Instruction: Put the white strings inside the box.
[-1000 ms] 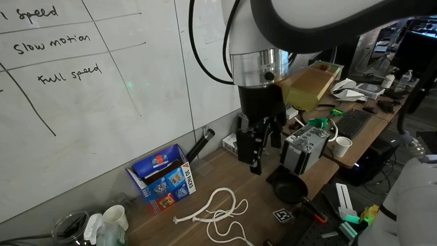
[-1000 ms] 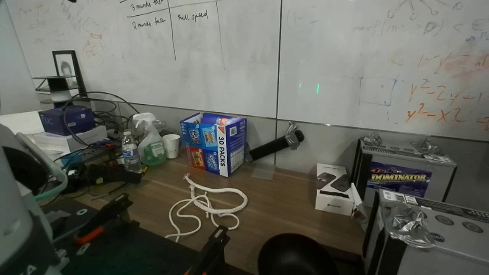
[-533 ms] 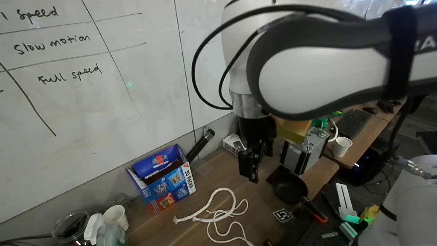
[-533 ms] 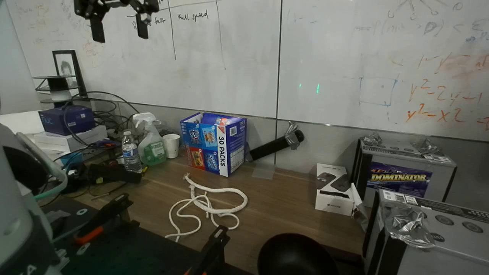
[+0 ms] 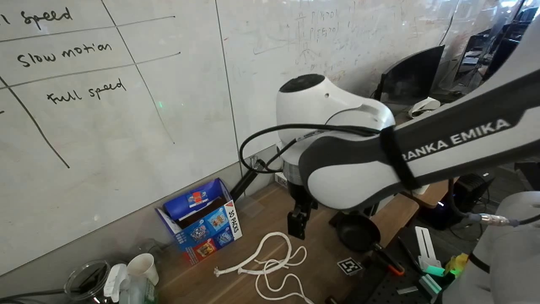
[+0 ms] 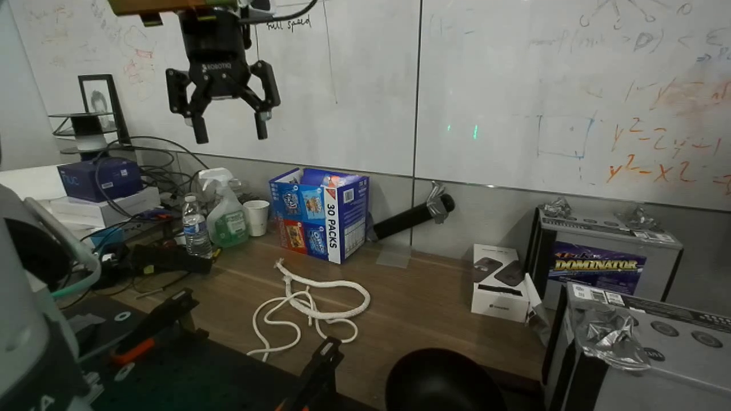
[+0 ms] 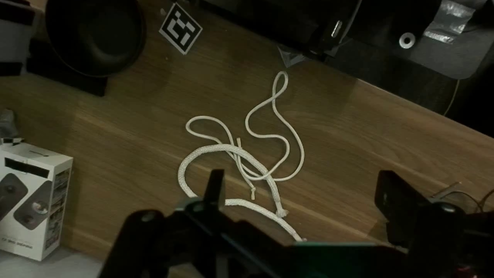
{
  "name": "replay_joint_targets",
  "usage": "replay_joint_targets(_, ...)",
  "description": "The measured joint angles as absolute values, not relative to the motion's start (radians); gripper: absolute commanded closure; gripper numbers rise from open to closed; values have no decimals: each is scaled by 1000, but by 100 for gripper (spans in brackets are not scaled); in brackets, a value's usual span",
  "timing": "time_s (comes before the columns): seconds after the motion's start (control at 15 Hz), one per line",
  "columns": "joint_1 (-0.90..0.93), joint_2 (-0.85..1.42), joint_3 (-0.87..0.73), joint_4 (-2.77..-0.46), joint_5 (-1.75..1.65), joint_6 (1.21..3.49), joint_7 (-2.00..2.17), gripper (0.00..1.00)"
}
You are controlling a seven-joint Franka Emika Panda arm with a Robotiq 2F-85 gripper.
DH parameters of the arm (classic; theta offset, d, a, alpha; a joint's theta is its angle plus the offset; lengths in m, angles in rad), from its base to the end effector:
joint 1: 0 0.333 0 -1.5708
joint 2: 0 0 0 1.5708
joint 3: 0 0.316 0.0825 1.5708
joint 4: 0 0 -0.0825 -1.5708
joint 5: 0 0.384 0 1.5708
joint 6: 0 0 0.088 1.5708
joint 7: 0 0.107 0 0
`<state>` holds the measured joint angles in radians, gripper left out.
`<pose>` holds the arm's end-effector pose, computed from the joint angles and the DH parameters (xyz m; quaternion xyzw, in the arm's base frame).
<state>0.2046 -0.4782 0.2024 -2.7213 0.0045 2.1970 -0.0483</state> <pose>0.3352 0.1389 0.3628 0.9759 0.2120 -0.0193 0.0484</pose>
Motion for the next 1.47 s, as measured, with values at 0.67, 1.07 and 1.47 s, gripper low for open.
replay_joint_targets(0.67, 173, -109, 112, -2748, -28, 2515, -258, 0)
replay_joint_targets(1.07, 148, 127, 107, -2685, -29, 2657, -370, 0)
replay_joint_targets(1.47, 82, 332, 162, -2572, -29, 2699, -513, 0)
